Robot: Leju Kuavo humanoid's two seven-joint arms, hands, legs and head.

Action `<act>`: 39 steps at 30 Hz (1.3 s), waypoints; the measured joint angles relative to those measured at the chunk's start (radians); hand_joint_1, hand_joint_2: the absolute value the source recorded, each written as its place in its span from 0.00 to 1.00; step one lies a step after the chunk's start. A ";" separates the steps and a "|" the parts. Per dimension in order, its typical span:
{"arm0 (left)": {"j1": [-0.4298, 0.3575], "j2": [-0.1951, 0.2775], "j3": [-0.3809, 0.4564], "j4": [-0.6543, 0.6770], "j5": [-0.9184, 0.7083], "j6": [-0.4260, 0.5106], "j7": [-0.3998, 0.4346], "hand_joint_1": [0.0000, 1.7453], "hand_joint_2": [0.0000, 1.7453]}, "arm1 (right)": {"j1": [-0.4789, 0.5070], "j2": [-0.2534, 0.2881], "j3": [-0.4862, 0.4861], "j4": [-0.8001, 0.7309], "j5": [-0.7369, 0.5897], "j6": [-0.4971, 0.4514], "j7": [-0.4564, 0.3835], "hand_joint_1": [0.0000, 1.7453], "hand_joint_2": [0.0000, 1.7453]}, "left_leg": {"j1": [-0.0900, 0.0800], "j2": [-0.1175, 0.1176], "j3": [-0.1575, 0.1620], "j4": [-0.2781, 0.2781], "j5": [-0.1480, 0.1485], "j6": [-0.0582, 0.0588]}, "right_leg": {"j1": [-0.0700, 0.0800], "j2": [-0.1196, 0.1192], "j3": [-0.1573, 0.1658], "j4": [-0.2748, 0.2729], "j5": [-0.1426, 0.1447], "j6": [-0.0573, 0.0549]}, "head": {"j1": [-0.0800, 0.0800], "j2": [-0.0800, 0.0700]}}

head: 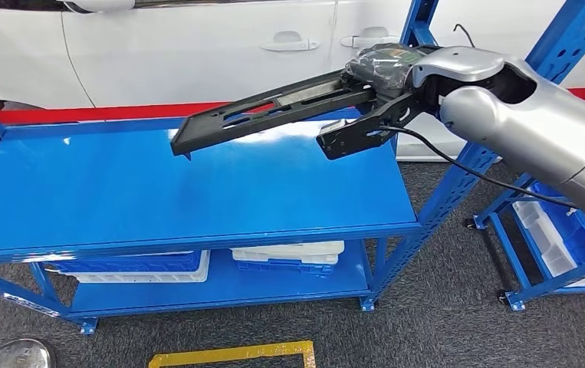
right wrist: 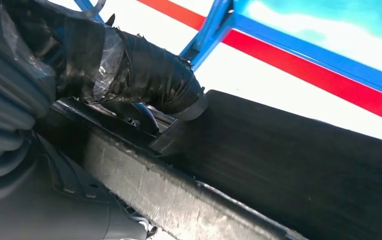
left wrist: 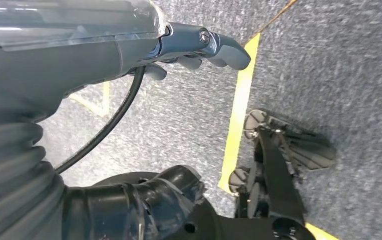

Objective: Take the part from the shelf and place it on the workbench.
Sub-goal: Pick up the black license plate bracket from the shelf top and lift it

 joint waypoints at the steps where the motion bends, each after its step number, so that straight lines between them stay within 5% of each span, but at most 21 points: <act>1: 0.000 0.000 0.000 0.000 0.002 0.000 -0.005 0.00 1.00 | 0.000 -0.018 -0.006 -0.024 -0.012 -0.001 0.002 1.00 1.00 | 0.000 0.000 0.000 0.000 0.000 0.000 | 0.000 0.000 0.000 0.000 0.000 0.000 | 0.000 0.000; 7: 0.000 0.000 0.000 0.000 -0.009 -0.021 -0.039 0.00 1.00 | 0.032 -0.138 -0.057 -0.162 -0.108 -0.040 -0.001 1.00 1.00 | 0.000 0.000 -0.001 0.000 -0.001 0.000 | 0.000 -0.001 0.000 0.000 0.000 0.000 | 0.000 0.000; 16: 0.000 0.000 -0.003 0.000 -0.041 -0.033 -0.060 0.00 1.00 | 0.206 -0.285 -0.190 -0.301 -0.210 -0.107 -0.066 1.00 1.00 | 0.000 0.000 -0.001 0.000 -0.001 0.001 | 0.000 -0.001 0.000 0.000 0.000 0.000 | 0.000 0.000; 33: 0.000 0.000 -0.012 0.000 -0.059 -0.003 -0.068 0.00 1.00 | 0.257 -0.336 -0.258 -0.386 -0.181 -0.032 -0.050 1.00 1.00 | -0.005 -0.004 -0.006 0.005 -0.004 0.007 | -0.009 -0.006 0.000 -0.003 -0.002 0.005 | 0.000 0.000; 39: -0.001 0.001 -0.012 0.000 -0.064 0.009 -0.044 0.00 1.00 | 0.255 -0.337 -0.259 -0.392 -0.182 -0.035 -0.051 1.00 1.00 | -0.011 -0.003 -0.006 0.003 0.000 0.026 | -0.015 -0.003 0.004 -0.011 0.004 0.024 | 0.000 0.000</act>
